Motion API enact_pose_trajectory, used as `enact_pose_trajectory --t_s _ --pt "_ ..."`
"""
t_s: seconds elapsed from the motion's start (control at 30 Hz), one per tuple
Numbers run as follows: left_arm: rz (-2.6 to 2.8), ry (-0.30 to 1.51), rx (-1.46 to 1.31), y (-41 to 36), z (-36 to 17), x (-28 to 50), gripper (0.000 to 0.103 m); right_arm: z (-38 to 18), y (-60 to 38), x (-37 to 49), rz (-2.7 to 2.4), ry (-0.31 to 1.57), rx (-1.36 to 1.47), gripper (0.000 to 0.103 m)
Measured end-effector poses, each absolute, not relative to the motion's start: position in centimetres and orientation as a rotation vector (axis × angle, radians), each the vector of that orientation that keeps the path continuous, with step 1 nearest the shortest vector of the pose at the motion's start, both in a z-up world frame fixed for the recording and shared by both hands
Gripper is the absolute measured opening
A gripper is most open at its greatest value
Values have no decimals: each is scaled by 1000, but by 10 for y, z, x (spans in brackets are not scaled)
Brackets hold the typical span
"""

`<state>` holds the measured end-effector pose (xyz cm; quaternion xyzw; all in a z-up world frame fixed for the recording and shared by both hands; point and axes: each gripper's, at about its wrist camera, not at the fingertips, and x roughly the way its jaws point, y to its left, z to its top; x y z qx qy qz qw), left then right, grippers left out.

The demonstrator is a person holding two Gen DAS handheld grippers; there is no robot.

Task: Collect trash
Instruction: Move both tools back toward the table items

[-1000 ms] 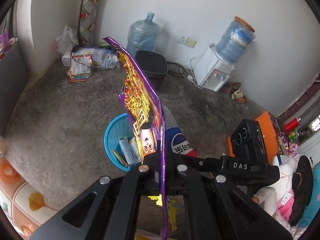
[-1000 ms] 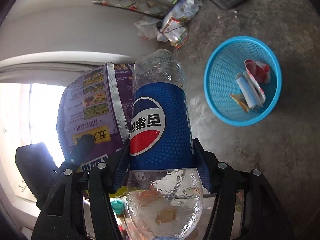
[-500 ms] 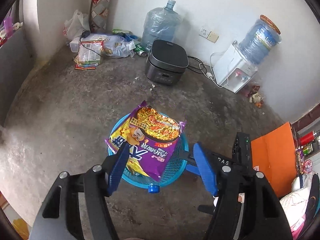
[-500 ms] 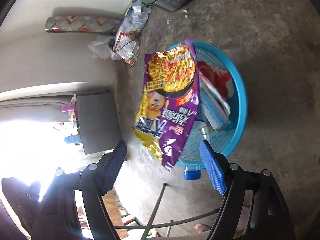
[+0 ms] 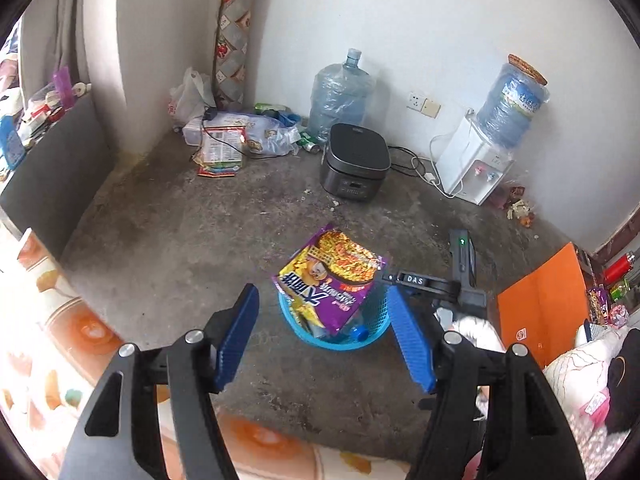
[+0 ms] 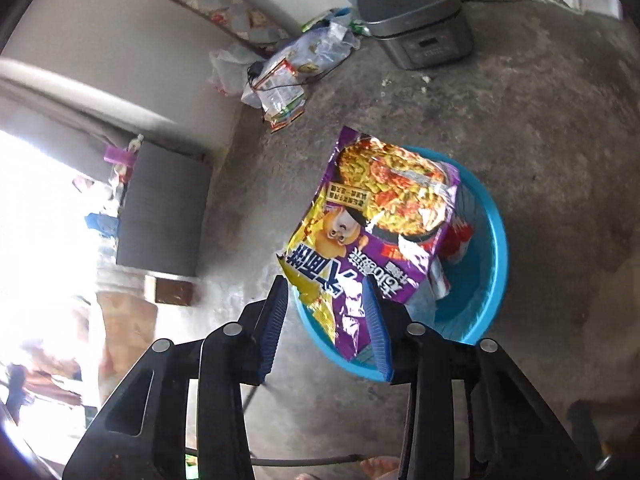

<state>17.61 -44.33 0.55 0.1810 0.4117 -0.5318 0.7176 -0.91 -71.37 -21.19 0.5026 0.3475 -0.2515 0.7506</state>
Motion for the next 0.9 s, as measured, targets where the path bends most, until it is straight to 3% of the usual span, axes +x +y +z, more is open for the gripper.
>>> enact_pose_trajectory --t_s 0.3,0.43,0.73,0.9 --pt "-976 840 312 -296 55 200 64 -293 -738 77 -656 1054 855 28" --pt "-894 824 295 -252 57 203 64 -340 -750 83 -665 1151 888 27" --pt "-791 853 262 -213 48 214 64 -404 -775 81 -711 1297 953 27" --pt "-776 856 247 -208 47 218 64 -420 -785 93 -739 1371 875 35"
